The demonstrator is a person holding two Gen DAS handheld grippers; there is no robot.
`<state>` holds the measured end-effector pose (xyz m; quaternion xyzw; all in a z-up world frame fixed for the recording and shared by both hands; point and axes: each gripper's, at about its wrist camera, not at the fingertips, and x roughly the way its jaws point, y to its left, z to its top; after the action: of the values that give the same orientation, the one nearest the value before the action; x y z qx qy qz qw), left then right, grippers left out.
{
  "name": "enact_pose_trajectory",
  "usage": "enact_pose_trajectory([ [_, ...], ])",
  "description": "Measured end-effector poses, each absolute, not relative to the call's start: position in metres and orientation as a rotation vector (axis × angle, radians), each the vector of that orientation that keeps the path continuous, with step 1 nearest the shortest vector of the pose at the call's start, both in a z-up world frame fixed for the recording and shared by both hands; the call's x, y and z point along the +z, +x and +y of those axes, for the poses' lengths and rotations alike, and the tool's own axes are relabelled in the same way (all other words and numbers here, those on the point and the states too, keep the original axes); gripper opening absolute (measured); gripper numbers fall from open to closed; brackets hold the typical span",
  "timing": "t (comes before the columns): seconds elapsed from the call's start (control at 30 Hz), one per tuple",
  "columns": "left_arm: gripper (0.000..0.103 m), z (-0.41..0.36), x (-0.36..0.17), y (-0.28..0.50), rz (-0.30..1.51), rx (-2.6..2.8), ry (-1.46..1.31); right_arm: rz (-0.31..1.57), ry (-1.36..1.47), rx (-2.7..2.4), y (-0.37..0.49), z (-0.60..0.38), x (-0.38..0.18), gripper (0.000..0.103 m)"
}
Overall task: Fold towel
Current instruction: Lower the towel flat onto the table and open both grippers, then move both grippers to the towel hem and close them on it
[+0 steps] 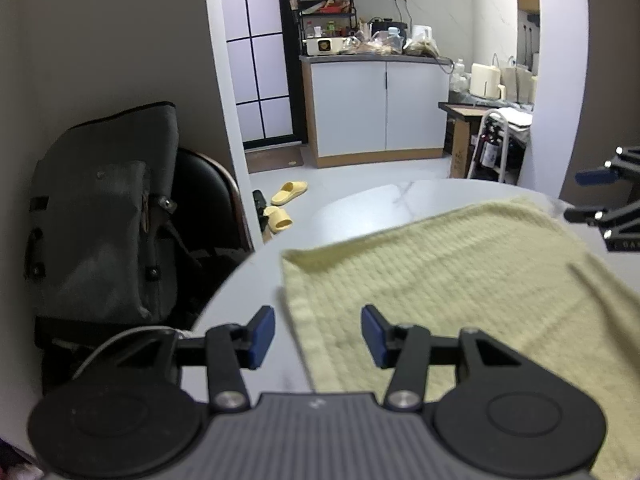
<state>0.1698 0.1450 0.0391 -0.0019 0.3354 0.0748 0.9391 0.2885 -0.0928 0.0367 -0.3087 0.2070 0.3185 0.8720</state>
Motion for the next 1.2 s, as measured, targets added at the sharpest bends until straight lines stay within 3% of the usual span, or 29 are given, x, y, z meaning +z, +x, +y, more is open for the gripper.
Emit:
enact_pose_trajectory([
  [0.53,0.051,0.085,0.027,0.091,0.642,0.147,-0.151,0.470,-0.551,0.680,0.209,-0.143,0.047,0.057],
  [1.2,0.051,0.061,0.018,0.014,0.631,0.202,-0.124,0.547,-0.339,0.694,0.144,-0.193,0.031,0.057],
])
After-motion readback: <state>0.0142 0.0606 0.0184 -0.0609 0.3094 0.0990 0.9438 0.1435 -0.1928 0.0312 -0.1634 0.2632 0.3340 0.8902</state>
